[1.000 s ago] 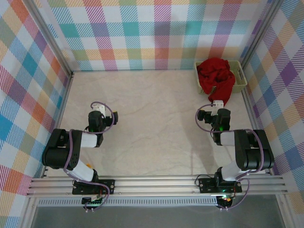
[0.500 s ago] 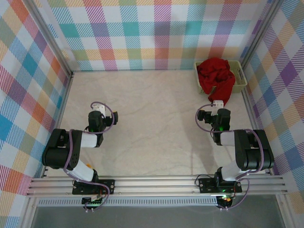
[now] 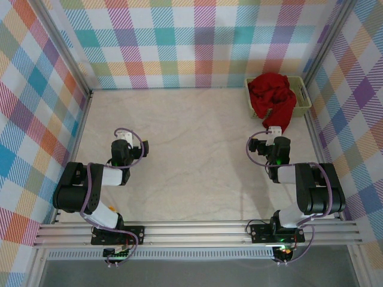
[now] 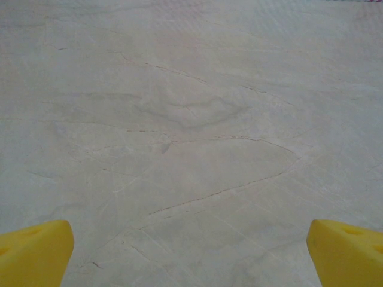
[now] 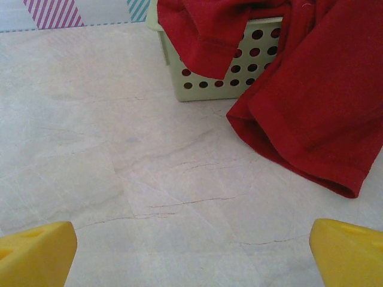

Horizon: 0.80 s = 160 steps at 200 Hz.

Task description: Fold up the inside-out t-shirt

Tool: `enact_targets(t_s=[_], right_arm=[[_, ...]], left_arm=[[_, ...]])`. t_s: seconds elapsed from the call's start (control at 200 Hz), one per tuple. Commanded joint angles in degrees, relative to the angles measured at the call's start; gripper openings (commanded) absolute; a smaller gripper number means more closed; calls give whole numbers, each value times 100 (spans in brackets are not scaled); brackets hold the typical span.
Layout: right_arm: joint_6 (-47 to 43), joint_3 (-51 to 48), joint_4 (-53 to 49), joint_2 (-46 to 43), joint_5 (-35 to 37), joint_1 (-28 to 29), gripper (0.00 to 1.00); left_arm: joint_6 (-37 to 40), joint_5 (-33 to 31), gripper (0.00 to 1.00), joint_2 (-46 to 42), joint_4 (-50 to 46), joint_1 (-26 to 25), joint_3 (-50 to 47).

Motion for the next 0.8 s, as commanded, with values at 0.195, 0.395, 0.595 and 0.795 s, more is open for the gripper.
enact_targets(t_s=[0.195, 0.395, 0.595, 0.795], right_arm=[[-126, -270, -351, -1153, -154, 152, 100], [532, 316, -2246, -2662, -363, 397, 100], [1667, 1860, -4582, -3166, -182, 399, 100], [1970, 1902, -4607, -3260, -478, 294, 100]], left_arm=[[337, -463, 100, -1690, -1023, -547, -38], [-319, 113, 100, -3283, -2336, -718, 255], [-1686, -188, 100, -3984, -4004, -718, 1141], [-3071, -1146, 100, -3951, -5625, -704, 1744]])
